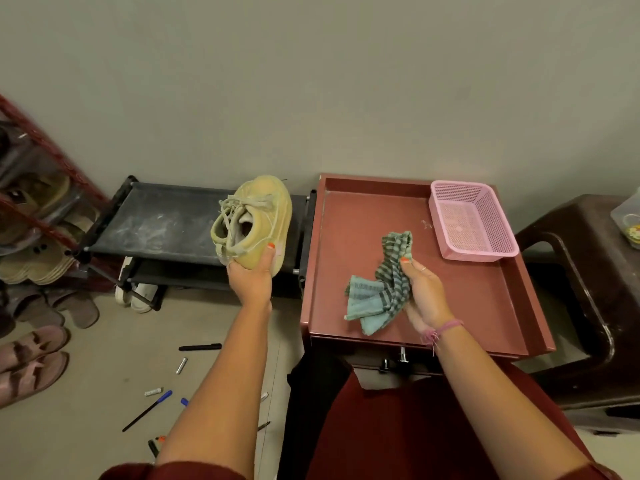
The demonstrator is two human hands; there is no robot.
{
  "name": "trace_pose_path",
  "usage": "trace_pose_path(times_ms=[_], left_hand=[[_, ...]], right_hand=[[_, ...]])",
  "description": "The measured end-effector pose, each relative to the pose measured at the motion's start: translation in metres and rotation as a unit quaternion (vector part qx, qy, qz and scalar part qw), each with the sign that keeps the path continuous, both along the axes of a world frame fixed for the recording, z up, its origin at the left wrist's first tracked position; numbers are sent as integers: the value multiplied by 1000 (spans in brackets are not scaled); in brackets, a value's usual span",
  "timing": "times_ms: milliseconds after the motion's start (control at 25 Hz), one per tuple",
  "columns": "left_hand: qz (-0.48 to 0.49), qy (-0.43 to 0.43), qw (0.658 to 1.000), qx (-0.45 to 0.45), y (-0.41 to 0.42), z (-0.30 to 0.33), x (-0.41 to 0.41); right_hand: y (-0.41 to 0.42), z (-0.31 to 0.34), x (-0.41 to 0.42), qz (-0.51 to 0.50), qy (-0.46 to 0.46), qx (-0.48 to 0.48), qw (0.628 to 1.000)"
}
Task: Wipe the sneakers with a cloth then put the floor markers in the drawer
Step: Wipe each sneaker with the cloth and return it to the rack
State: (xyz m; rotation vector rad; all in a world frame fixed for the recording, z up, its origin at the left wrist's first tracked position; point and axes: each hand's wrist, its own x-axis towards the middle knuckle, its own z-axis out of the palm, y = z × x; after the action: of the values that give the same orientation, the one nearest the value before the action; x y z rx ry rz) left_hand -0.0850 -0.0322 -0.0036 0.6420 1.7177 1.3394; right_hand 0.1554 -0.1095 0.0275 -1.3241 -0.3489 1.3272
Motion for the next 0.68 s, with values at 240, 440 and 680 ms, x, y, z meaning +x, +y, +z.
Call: trace_pose_path(times_ms=[240,440,680], left_hand=[[-7,77,997,-16,51,-51,13],[-26,100,995,17,81,-69,23],[-133,159,978,31,70,-84,4]], right_hand=[[17,-22,4,-11,80,6,997],[22,-40,8,2,83,-21,996],[22,-50,15,2,73,-28,997]])
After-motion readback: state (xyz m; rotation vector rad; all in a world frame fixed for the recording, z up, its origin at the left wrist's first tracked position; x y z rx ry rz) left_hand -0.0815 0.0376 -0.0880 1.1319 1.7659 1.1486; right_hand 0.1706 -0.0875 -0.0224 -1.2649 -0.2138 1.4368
